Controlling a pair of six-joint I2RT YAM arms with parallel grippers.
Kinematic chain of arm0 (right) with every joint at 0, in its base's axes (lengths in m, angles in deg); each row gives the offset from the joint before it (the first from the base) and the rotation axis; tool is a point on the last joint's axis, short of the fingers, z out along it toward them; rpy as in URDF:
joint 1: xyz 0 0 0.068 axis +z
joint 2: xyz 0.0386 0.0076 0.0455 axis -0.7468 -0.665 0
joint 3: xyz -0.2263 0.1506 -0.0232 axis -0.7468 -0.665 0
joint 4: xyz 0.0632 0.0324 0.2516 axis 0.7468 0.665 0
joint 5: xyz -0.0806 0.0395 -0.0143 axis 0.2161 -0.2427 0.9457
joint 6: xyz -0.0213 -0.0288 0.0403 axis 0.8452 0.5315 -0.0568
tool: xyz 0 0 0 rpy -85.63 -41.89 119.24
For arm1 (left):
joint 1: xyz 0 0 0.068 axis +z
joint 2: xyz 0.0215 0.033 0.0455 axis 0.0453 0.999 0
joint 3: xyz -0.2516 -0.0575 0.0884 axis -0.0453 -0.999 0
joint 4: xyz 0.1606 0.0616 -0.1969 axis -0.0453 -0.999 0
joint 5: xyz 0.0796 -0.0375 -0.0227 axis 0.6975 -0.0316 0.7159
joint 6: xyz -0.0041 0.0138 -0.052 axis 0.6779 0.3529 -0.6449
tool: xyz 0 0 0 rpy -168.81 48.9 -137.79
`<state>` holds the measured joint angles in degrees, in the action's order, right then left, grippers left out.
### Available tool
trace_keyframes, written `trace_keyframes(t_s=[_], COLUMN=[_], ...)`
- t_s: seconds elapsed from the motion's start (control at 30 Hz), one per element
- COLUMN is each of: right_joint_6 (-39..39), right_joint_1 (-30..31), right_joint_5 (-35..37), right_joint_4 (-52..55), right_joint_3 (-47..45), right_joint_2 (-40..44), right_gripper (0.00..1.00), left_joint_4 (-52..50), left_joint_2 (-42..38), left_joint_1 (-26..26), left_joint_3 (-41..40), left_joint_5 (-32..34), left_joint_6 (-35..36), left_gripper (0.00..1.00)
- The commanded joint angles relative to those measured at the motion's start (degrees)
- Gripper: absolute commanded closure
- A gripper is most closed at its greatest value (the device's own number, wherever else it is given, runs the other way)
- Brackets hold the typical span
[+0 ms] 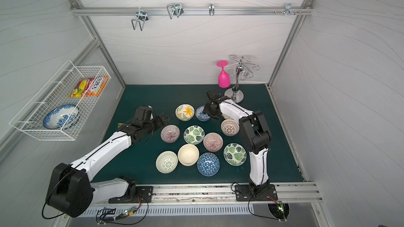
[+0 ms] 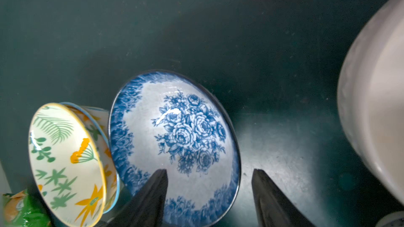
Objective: Stack the bowls
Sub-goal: Move the bowl to the center of the board, then pick up the bowl from the center of the board.
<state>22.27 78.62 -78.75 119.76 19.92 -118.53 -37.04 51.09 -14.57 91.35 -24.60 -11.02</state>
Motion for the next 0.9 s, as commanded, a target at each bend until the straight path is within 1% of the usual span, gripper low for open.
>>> trace_keyframes(t_s=[0.0, 0.1, 0.17, 0.2, 0.23, 0.27, 0.33, 0.37, 0.4, 0.43, 0.47, 0.5, 0.57, 0.6, 0.7, 0.87], right_joint_6=[1.8, 2.9, 3.6, 4.3, 5.0, 5.3, 5.0, 3.8, 2.8, 3.6, 4.6, 4.9, 4.8, 4.0, -0.4, -9.9], right_joint_1=[0.3, 0.6, 1.1, 1.4, 1.4, 1.1, -0.7, -3.0, -5.1, -7.4, -8.1, -7.6, -3.7, -1.1, 5.3, 14.1], right_joint_5=[1.3, 2.8, 4.0, 4.7, 5.3, 6.2, 5.5, 3.5, -0.5, -5.6, -9.5, -10.8, -9.9, -8.1, -4.8, -1.7], right_joint_4=[3.5, 6.1, 8.4, 9.2, 9.8, 9.7, 9.0, 9.2, 9.5, 9.2, 8.6, 9.7, 13.3, 15.5, 20.6, 21.2], right_joint_3=[1.3, -0.4, -3.1, -5.5, -8.2, -11.1, -17.8, -20.9, -23.6, -26.4, -28.5, -30.2, -32.3, -33.0, -35.6, -43.0], right_joint_2=[5.2, 11.2, 16.7, 19.8, 23.3, 27.1, 34.5, 38.2, 40.7, 43.6, 47.1, 50.1, 55.2, 57.4, 62.1, 68.5], right_gripper=[0.28, 0.24, 0.19, 0.13, 0.04, 0.01, 0.01, 0.01, 0.01, 0.01, 0.01, 0.01, 0.01, 0.01, 0.03, 0.07], left_joint_4=[2.5, 2.4, 2.4, 2.4, 2.4, 2.2, 1.6, 1.3, 1.0, 0.5, 0.1, 0.0, -0.2, -0.7, -2.5, -4.5], left_joint_2=[0.5, 0.5, 0.4, 0.4, 0.4, 0.2, -0.2, -0.6, -1.3, -2.2, -3.2, -4.0, -7.0, -9.0, -12.6, -14.8], left_joint_1=[0.4, 0.4, 0.4, 0.4, 0.4, 0.4, 0.3, 0.3, 0.3, 0.1, -0.1, -0.3, -1.6, -2.6, -4.6, -7.0], left_joint_3=[0.1, 0.1, 0.0, 0.0, 0.0, -0.1, -0.3, -0.6, -0.8, -1.2, -1.7, -2.5, -3.9, -4.5, -5.7, -6.3], left_joint_5=[-0.6, -0.9, -1.2, -1.5, -1.8, -2.2, -2.9, -3.3, -3.7, -4.0, -4.9, -6.9, -8.7, -8.6, -9.4, -11.2], left_joint_6=[0.4, 0.6, 0.6, 0.6, 0.5, 0.4, 0.0, 0.0, -0.1, -0.3, -0.7, -0.9, -0.9, -0.9, -0.7, -0.6], left_gripper=[0.00, 0.00, 0.00, 0.00, 0.00, 0.00, 0.00, 0.00, 0.00, 0.00, 0.00, 0.00, 0.00, 0.00, 0.00, 0.00])
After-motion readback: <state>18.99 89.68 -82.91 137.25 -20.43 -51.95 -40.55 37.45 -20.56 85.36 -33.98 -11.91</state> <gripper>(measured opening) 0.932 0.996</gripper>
